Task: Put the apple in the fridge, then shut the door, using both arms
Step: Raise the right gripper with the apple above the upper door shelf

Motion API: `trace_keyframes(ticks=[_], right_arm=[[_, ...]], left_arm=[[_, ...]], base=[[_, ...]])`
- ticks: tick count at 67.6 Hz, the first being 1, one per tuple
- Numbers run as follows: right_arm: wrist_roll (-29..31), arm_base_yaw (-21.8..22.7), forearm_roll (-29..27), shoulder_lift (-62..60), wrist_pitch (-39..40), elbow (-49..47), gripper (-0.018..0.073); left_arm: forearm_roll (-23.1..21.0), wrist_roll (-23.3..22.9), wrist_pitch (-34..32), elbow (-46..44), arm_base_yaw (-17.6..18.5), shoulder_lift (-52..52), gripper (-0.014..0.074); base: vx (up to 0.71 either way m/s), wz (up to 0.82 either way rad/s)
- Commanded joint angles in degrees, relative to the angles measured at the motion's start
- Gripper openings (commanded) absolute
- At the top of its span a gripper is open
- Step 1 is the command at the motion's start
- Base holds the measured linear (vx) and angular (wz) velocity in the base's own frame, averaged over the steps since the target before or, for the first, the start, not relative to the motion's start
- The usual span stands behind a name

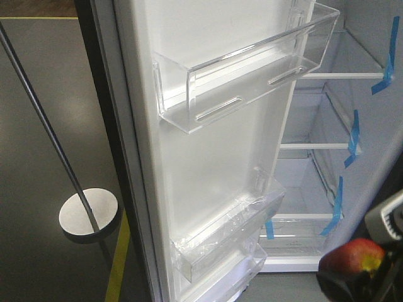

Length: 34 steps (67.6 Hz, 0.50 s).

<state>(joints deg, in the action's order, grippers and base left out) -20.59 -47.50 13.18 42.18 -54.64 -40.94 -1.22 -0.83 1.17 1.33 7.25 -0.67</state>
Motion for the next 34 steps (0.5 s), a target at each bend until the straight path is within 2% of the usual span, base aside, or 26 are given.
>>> trace_keyframes(ticks=[1,6,11,19,27,34], right_arm=[[-6.1,0.1,9.1,3.2,1.6,-4.8,0.0216],[-6.5,1.2,10.5,6.2,1.9,-6.5,0.0221],[-5.2,4.2,10.6,8.8,3.0,-7.1,0.0225],[-0.8,12.7,8.4,12.8,5.6,-7.0,0.0230],[9.6,23.9,-1.6,15.4,8.9,-7.2,0.0235],[23.3,32.3,-18.0,16.1,8.4,-10.1,0.0238]], left_arm=[[0.0,-0.3,-4.1,0.7,0.2,-0.8,-0.0006],[0.0,-0.3,-4.1,0.7,0.2,-0.8,-0.0006],[0.0,-0.3,-4.1,0.7,0.2,-0.8,-0.0006],[0.0,-0.3,-4.1,0.7,0.2,-0.8,-0.0006],[0.0,-0.3,-4.1,0.7,0.2,-0.8,-0.0006],[0.0,-0.3,-4.1,0.7,0.2,-0.8,-0.0006]], base=[[0.00,0.00],[0.00,0.00],[0.00,0.00],[0.00,0.00],[0.00,0.00],[0.00,0.00]])
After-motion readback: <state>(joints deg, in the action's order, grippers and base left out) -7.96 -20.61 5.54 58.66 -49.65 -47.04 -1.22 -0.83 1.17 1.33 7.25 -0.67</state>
